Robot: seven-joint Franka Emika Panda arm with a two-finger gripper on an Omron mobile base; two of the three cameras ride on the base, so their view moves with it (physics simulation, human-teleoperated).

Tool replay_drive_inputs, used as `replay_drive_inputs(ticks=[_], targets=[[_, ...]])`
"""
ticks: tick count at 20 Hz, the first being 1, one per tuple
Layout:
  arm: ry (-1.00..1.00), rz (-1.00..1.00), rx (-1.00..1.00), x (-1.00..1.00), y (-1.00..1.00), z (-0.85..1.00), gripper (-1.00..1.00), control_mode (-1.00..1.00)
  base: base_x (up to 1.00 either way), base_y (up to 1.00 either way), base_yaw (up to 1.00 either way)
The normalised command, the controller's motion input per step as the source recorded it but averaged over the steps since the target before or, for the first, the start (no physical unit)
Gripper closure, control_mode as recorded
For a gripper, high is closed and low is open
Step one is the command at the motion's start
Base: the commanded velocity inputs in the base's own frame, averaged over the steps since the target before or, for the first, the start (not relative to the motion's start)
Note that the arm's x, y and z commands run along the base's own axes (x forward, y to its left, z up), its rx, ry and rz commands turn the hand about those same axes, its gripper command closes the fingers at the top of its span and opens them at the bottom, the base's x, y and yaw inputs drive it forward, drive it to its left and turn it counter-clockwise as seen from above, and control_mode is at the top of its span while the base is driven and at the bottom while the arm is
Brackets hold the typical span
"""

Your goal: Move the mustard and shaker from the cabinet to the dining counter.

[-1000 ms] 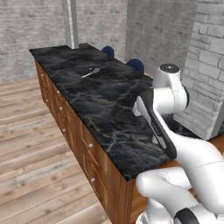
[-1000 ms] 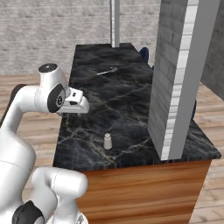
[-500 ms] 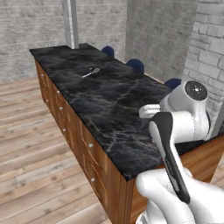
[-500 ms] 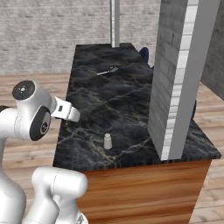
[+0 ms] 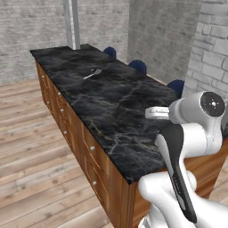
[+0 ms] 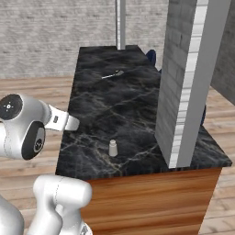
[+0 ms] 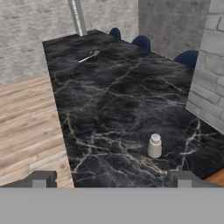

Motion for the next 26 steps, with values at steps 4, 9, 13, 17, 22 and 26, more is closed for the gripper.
replay_drive_inputs(ticks=[4,9,13,17,22,26], targets=[[0.0,0.0,0.0,0.0,0.0,0.0,-1.0,-1.0,0.0,0.0,0.0],[0.01,0.0,0.0,-0.12,0.0,0.0,-1.0,1.0,-0.13,0.06,0.01],[0.0,0.0,0.0,0.0,0.0,0.0,-1.0,1.0,-1.0,0.74,0.48],[0.0,0.0,0.0,0.0,0.0,0.0,-1.0,1.0,-0.79,1.0,0.77],[0.0,0.0,0.0,0.0,0.0,0.0,-1.0,1.0,-0.51,0.79,0.91],[0.0,0.0,0.0,0.0,0.0,0.0,-1.0,1.0,-0.23,0.3,1.0]])
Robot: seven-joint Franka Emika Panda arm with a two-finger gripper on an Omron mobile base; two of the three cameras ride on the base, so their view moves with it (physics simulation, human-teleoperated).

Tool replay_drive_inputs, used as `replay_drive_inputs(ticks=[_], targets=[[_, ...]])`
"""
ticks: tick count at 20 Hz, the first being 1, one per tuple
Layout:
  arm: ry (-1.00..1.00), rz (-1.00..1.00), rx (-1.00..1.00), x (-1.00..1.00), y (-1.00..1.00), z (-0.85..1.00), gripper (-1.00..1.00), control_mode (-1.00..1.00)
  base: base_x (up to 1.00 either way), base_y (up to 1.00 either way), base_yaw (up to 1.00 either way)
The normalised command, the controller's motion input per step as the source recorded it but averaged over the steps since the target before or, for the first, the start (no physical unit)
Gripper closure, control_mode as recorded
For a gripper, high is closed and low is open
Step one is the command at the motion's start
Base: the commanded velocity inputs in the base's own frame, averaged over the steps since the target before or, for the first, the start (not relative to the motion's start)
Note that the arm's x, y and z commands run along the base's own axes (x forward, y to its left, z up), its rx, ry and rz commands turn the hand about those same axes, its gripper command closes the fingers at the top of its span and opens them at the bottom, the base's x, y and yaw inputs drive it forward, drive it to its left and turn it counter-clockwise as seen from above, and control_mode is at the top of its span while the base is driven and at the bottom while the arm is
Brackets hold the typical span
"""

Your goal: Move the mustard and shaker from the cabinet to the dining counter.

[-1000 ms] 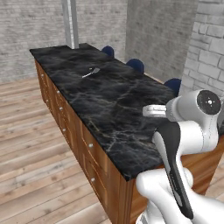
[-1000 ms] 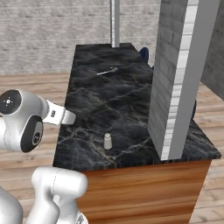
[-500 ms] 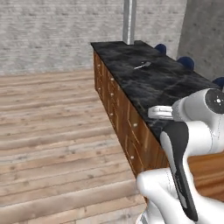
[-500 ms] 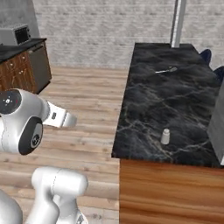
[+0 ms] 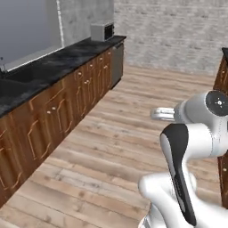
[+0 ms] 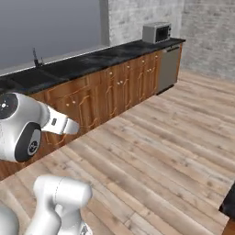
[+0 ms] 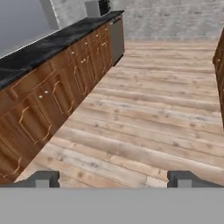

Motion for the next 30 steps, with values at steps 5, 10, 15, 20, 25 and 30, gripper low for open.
replay_drive_inputs(ticks=[5,10,15,20,25,30], targets=[[0.0,0.0,0.0,0.0,0.0,0.0,-1.0,1.0,-0.04,0.04,1.0],[0.0,0.0,0.0,0.0,0.0,0.0,-1.0,1.0,0.0,0.1,1.0],[0.0,0.0,0.0,0.0,0.0,0.0,-1.0,1.0,0.36,0.03,0.91],[0.0,0.0,0.0,0.0,0.0,0.0,-1.0,1.0,0.95,0.05,0.72],[0.0,0.0,0.0,0.0,0.0,0.0,-1.0,1.0,1.0,0.16,0.51],[0.0,0.0,0.0,0.0,0.0,0.0,-1.0,1.0,1.0,0.34,0.35]])
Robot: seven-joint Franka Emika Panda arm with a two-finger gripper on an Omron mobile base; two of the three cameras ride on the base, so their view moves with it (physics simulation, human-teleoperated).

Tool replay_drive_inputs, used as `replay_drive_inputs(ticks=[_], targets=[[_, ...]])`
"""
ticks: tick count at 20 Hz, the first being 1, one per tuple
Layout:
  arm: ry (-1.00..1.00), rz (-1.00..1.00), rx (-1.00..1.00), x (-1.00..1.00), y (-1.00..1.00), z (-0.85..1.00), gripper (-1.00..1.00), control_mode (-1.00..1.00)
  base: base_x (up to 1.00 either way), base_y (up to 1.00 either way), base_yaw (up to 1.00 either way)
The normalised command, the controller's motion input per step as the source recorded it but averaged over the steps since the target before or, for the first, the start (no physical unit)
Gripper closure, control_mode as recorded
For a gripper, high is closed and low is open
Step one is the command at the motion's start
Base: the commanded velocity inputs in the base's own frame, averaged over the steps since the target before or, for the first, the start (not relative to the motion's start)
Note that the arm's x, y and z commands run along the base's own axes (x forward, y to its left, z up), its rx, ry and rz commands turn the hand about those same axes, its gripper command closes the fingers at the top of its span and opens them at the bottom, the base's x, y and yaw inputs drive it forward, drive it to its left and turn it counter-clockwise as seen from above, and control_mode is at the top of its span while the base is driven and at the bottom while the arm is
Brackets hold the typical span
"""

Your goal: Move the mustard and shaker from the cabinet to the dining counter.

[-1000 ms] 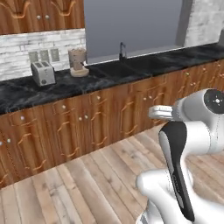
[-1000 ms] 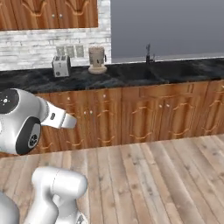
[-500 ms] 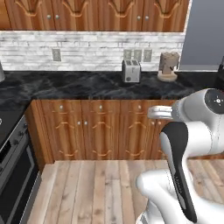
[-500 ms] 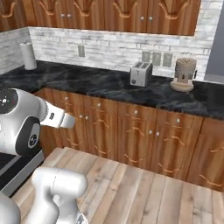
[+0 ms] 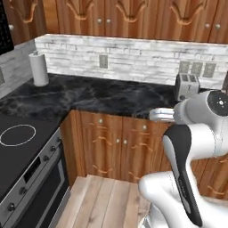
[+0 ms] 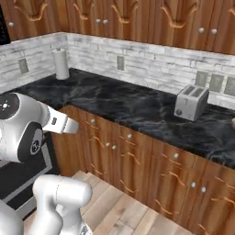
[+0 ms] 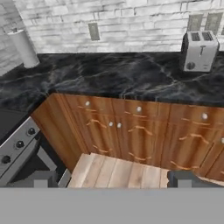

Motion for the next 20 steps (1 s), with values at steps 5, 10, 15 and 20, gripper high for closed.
replay_drive_inputs(ticks=[5,10,15,20], targets=[[0.0,0.0,0.0,0.0,0.0,0.0,-1.0,1.0,1.0,0.05,0.57],[0.0,0.0,0.0,0.0,0.0,0.0,-1.0,1.0,0.13,0.0,0.52],[0.0,0.0,0.0,0.0,0.0,0.0,-1.0,1.0,-0.25,0.0,0.61],[0.0,0.0,0.0,0.0,0.0,0.0,-1.0,1.0,-0.38,0.12,0.5]])
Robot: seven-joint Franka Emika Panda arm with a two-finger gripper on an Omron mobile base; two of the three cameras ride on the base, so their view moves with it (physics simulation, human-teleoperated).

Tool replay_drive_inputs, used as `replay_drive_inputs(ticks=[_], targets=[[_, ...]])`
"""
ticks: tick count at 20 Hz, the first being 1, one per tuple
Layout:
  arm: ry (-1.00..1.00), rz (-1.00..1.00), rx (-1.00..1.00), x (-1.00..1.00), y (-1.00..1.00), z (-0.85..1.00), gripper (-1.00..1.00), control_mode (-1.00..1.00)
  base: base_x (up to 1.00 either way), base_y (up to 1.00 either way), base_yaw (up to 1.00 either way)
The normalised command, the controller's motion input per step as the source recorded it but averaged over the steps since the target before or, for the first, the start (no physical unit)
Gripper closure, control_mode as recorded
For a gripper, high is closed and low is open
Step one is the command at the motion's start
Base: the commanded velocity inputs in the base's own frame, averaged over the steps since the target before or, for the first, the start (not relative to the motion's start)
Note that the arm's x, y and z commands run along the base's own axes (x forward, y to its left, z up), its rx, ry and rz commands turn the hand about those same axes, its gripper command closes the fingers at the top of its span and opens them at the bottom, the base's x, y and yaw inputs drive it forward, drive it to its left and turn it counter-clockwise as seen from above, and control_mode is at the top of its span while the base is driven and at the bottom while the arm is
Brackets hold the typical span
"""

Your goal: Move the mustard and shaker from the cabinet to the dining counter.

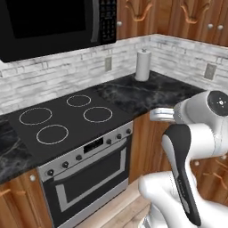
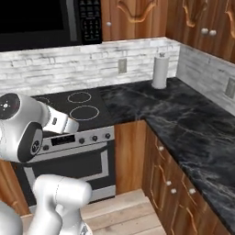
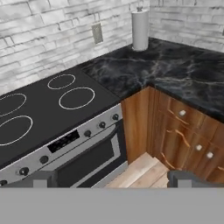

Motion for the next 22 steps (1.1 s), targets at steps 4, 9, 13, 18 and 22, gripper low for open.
replay_drive_inputs(ticks=[4,9,13,18,22], targets=[[0.0,0.0,0.0,0.0,0.0,0.0,-1.0,1.0,0.0,0.34,0.32],[0.0,0.0,0.0,0.0,0.0,0.0,-1.0,1.0,-0.22,0.3,0.22],[0.0,0.0,0.0,0.0,0.0,0.0,-1.0,1.0,0.0,1.0,0.14],[0.0,0.0,0.0,0.0,0.0,0.0,-1.0,1.0,0.07,0.95,0.29],[0.0,0.0,0.0,0.0,0.0,0.0,-1.0,1.0,0.54,0.6,0.35]])
